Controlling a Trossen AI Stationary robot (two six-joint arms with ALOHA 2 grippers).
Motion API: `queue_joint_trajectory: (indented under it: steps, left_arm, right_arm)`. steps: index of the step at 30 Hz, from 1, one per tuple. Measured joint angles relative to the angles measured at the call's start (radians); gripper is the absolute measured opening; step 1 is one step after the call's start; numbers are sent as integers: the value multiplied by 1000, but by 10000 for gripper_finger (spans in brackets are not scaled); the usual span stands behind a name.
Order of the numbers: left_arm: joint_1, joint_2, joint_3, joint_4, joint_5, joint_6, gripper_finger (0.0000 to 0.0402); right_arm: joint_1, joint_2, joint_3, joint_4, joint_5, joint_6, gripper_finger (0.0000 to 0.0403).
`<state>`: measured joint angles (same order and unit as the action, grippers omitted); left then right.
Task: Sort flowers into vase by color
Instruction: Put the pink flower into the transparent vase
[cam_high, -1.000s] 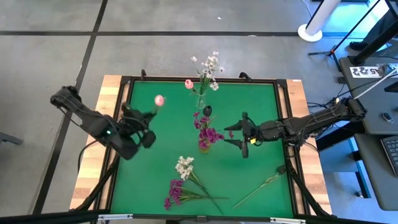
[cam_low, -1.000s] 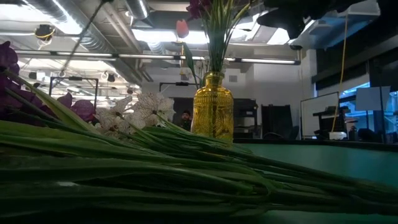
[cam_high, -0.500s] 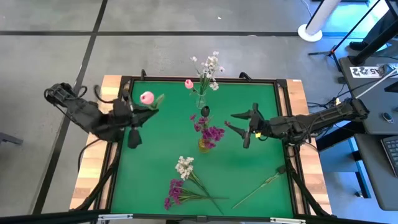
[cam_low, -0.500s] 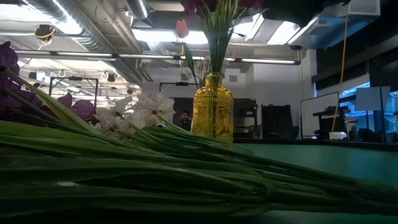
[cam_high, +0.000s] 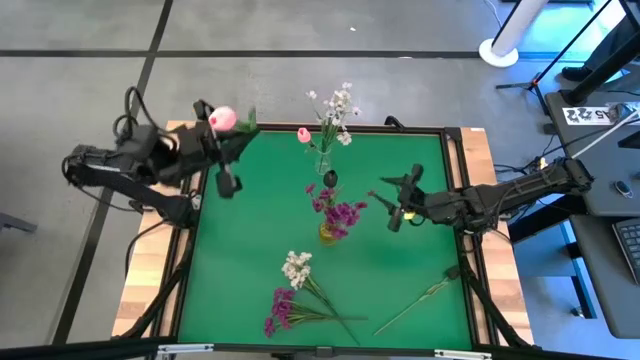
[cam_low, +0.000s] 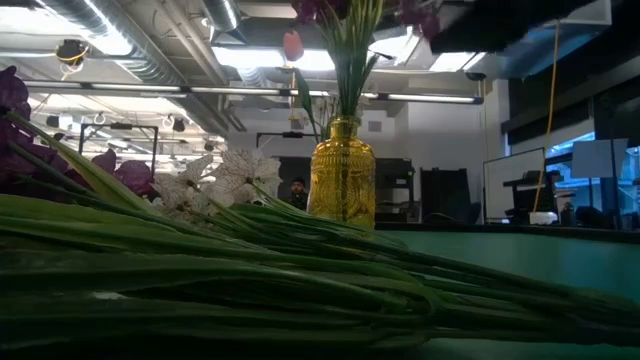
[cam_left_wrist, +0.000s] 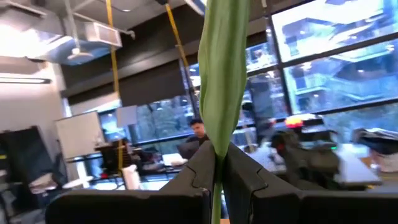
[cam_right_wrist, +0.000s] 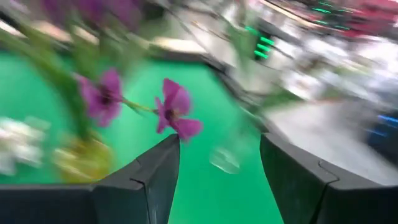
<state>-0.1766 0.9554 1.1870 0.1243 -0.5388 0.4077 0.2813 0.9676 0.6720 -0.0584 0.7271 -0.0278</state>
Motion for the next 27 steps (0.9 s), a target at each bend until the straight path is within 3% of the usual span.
queue_joint_trajectory:
  steps: [4, 7, 17, 27]
  left_arm:
    - [180, 3, 0, 18, 107, -16, 14]
    - [313, -1, 0, 56, 227, -64, 14]
    - [729, 86, 0, -11, 737, -312, 14]
    - [946, 264, 0, 62, 1009, -424, 14]
  right_arm:
    - [0, 0, 0, -143, 197, 33, 220]
    - [0, 0, 0, -186, 241, 74, 220]
    - [-62, 3, 0, -178, 224, 81, 220]
    - [-224, 3, 0, -179, 168, 82, 220]
